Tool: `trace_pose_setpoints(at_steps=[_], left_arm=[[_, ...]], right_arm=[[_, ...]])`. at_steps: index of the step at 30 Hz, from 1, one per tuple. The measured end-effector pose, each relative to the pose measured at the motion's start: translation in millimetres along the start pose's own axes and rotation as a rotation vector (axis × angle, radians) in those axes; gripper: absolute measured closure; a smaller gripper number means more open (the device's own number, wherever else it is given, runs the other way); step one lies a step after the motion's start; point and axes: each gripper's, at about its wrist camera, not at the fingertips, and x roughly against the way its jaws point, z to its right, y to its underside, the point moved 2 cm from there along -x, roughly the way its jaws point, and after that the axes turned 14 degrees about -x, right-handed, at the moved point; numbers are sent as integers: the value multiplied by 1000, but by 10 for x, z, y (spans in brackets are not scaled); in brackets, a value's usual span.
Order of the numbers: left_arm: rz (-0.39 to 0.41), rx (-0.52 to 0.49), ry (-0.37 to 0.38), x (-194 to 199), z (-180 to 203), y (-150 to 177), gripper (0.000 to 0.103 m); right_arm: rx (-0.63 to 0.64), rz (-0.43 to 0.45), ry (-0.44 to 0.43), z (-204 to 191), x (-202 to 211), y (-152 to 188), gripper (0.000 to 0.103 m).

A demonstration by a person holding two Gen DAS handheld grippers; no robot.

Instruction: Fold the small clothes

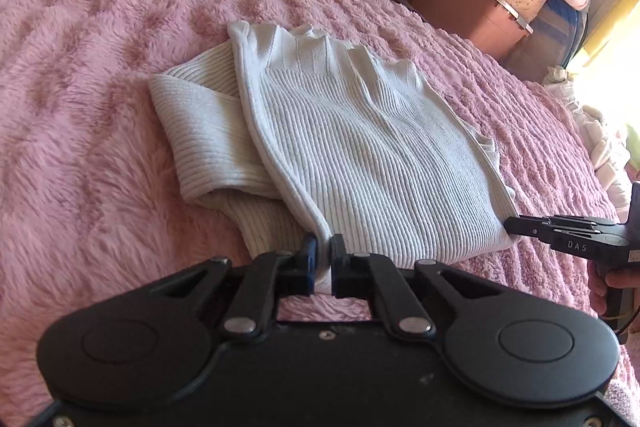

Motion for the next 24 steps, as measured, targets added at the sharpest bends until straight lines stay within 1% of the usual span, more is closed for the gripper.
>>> trace_pose_setpoints(at_steps=[3, 7, 9, 12, 15, 19, 21, 22, 23, 24], left_arm=[[12, 28, -10, 80, -52, 11, 100], [22, 42, -37, 235, -113, 32, 100], [10, 43, -58, 260, -168, 58, 100], [-36, 56, -71, 150, -251, 144, 100], [-85, 41, -93, -8, -277, 234, 100], [-96, 57, -89, -94, -310, 267, 100], [-92, 46, -82, -64, -290, 242, 100], [-89, 43, -78, -37, -278, 221, 98], [-84, 44, -72, -6, -260, 194, 97], [-74, 41, -66, 39, -246, 174, 95]], right_arm=[[-36, 4, -6, 56, 45, -32, 95], [-60, 36, -4, 90, 159, -73, 96], [-58, 33, 0, 102, 169, -77, 96], [-87, 7, 10, 167, 75, -31, 96], [-108, -13, 27, 224, -43, 48, 96], [-142, -13, 27, 292, -123, 93, 96], [-122, -11, 27, 260, -122, 90, 96], [-116, 4, 30, 240, -90, 83, 93], [-109, 11, 29, 211, -54, 70, 88], [-98, 14, 33, 170, -9, 51, 75]])
